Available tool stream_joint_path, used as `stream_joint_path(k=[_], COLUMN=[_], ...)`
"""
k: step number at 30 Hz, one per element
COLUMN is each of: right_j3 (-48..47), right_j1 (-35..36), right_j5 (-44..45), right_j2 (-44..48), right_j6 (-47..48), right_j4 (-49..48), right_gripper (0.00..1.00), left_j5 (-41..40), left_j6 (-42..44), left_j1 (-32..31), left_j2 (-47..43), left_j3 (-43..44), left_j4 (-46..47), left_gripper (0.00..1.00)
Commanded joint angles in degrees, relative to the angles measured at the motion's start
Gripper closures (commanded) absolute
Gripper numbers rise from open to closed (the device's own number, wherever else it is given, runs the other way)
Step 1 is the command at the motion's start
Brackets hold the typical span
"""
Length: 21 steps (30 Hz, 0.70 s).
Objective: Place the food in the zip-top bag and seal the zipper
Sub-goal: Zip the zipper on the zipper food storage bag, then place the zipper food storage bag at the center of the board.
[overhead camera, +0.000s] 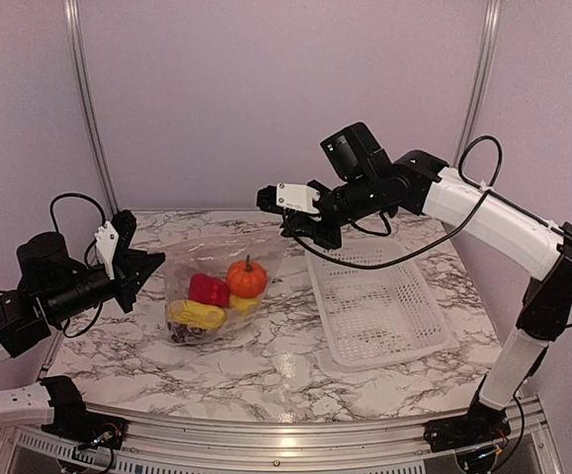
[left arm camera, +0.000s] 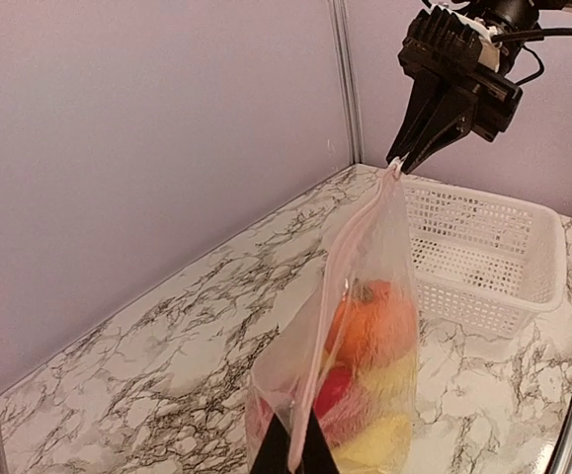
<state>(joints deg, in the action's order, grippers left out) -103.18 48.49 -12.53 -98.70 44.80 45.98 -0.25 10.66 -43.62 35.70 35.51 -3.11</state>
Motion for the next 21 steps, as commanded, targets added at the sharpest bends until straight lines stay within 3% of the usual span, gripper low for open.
stream_joint_path(k=[1,5,9,14,17,21], right_j3=[-0.8,-5.7,-13.1,-17.8,-16.5,-7.2], right_j1=[-1.4,-3.7,-6.2,-6.1,-6.1,-5.6], right_j5=[3.2,2.3,-1.5,-4.2,-5.1,-10.3], right_j2=[0.1,-2.9,-7.7,-9.1,-8.4,-5.0], right_j6=[0.1,-0.6,-3.1,-4.2,-3.5,-1.7], right_j4=[1.6,-1.8,-5.3,-8.1,-8.0,-7.8], right_gripper=[1.00,1.00,1.00,1.00,1.00,1.00], left_j5=[-3.1,-1.8,7.6,13.5,14.8,19.1], left_j6=[1.1,3.1,2.3,1.7,1.6,2.2], left_j1=[0.9,6.9,13.9,15.4,15.4,15.4], left_j2=[3.8,13.5,23.9,31.5,30.8,27.0], left_j3=[2.3,6.0,14.1,24.2,22.8,14.6], left_j4=[5.9,12.1,16.1,14.1,14.6,13.6], left_gripper=[1.00,1.00,1.00,1.00,1.00,1.00])
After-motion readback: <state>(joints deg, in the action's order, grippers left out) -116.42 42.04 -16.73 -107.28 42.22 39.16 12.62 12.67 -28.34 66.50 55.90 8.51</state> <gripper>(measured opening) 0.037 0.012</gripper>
